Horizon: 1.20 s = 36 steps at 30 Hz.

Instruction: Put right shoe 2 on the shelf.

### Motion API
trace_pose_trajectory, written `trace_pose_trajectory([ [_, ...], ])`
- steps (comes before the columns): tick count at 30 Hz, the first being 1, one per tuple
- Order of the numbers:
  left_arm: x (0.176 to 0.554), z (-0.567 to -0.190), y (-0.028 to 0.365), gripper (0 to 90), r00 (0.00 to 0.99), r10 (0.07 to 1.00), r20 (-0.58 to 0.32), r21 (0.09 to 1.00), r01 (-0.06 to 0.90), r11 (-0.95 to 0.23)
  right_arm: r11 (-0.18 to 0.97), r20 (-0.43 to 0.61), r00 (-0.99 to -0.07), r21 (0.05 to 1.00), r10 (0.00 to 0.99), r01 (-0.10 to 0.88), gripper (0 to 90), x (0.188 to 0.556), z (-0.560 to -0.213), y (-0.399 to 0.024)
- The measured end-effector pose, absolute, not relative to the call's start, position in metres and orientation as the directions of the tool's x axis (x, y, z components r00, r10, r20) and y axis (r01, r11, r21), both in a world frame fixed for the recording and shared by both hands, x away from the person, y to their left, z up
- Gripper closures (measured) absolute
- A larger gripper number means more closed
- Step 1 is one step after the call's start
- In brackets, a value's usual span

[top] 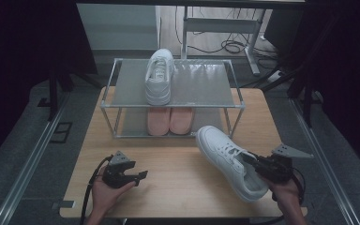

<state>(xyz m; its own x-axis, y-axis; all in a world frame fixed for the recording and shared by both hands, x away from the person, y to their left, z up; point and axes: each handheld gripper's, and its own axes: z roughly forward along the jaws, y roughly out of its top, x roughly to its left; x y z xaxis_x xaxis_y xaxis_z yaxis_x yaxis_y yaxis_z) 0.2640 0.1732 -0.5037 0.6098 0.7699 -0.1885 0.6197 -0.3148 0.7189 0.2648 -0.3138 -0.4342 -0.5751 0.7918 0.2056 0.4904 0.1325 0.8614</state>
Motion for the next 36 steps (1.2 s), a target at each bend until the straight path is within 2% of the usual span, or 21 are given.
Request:
trace_pose_trajectory([
  [17,0.264,-0.503,0.174,33.5,0.609,0.770,-0.189,0.721,0.618,-0.312,0.115,0.222,-0.625,0.885,0.749,0.452,80.6,0.269,-0.424,-0.279],
  [36,0.264,-0.503,0.174,33.5,0.607,0.771,-0.191,0.723,0.619,-0.308,0.061,0.238,-0.653,0.914,0.719,0.400,80.7,0.272,-0.393,-0.260],
])
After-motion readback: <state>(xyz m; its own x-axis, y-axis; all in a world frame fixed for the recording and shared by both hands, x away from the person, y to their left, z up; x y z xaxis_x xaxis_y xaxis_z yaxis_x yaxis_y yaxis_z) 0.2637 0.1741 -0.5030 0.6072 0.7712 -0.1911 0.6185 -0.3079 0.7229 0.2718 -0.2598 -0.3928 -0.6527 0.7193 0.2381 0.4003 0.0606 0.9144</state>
